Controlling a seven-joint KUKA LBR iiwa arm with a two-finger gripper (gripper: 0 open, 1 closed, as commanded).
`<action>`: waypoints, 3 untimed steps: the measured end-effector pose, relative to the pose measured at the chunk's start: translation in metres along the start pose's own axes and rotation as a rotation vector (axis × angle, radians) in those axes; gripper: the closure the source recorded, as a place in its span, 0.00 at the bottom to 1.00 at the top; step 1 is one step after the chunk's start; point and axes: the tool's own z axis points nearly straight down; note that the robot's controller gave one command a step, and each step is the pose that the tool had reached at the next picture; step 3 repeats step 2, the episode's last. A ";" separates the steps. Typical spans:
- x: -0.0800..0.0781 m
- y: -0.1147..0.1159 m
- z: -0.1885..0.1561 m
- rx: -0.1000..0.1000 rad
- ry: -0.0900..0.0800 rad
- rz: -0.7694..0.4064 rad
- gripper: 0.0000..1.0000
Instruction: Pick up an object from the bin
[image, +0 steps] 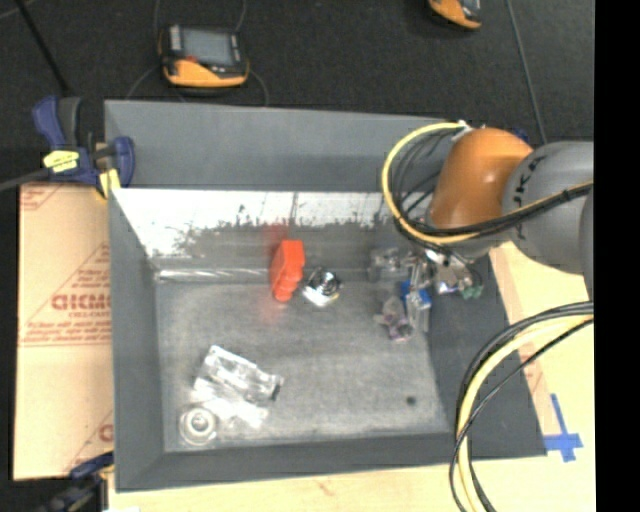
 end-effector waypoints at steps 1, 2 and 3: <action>-0.001 -0.001 -0.003 0.002 -0.003 -0.001 1.00; 0.003 0.020 -0.169 0.002 -0.005 -0.012 1.00; 0.003 0.020 -0.169 0.002 -0.005 -0.012 1.00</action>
Offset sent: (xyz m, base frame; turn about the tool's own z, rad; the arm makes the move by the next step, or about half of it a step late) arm 0.0000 0.0000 0.0000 0.0000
